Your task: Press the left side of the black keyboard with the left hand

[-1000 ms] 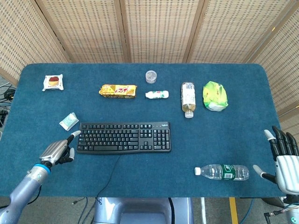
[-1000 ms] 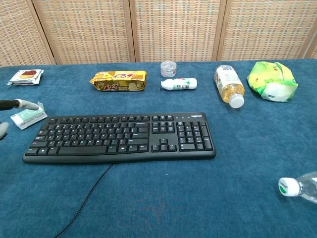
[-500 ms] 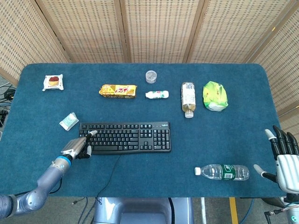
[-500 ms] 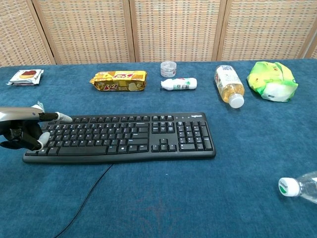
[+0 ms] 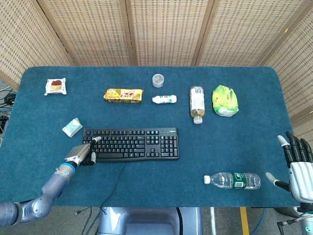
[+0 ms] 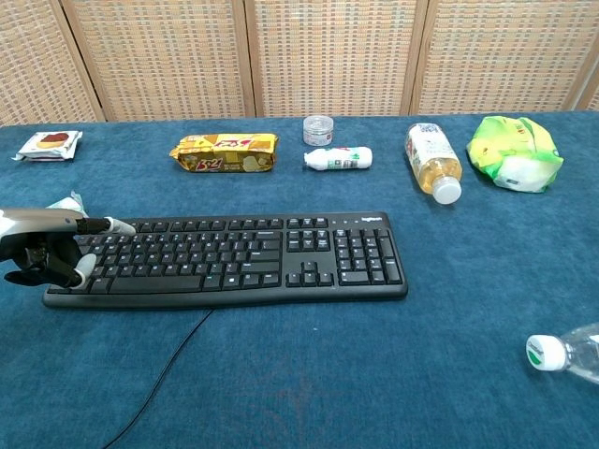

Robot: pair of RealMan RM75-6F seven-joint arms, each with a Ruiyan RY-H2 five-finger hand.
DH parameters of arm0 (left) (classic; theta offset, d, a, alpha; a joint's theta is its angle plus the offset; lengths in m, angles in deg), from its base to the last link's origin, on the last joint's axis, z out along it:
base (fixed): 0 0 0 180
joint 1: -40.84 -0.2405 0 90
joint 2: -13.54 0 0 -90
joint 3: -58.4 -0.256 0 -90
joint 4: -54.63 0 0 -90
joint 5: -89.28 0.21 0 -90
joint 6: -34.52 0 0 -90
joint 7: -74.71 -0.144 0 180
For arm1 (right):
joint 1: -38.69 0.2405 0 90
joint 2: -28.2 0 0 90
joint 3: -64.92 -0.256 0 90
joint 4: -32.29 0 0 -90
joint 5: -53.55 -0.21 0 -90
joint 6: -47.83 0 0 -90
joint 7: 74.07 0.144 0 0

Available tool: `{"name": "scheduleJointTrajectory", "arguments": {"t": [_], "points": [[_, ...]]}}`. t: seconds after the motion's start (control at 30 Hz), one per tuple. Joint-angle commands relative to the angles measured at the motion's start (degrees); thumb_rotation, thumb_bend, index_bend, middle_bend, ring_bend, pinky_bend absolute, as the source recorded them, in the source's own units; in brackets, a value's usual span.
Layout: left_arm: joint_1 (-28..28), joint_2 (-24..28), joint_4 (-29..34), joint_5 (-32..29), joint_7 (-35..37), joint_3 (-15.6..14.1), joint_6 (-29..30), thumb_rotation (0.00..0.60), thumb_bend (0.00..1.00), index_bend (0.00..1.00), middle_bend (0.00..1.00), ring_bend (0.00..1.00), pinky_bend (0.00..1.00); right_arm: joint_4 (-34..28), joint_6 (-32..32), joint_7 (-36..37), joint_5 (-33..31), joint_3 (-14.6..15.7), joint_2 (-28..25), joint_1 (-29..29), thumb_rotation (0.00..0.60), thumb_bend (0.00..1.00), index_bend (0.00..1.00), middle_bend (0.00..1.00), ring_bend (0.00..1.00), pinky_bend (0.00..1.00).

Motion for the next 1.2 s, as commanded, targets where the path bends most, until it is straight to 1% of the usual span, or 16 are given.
{"name": "scheduleJointTrajectory", "arguments": {"t": [0.03, 0.37, 1.2], "points": [[0.0, -0.2, -0.6, 0.2, 0.5, -0.1, -0.4, 0.6, 0.77, 0.0, 0.93, 0.94, 0.93, 0.0, -0.1, 0.0, 0.0, 0.0, 0.0, 0.0, 0.6, 0.0, 0.0, 0.0, 0.0, 0.0], [0.4, -0.4, -1.3, -0.3, 0.8, -0.7, 0.3, 0.6, 0.76, 0.0, 0.93, 0.94, 0.93, 0.0, 0.0, 0.2, -0.1, 0.0, -0.1, 0.0, 0.6, 0.0, 0.0, 0.0, 0.0, 0.0], [1.5, -0.8, -2.9, -2.5, 1.4, -1.6, -1.0, 0.6, 0.75, 0.0, 0.93, 0.94, 0.93, 0.0, -0.1, 0.6, -0.3, -0.1, -0.2, 0.0, 0.6, 0.0, 0.0, 0.0, 0.0, 0.0]]}}
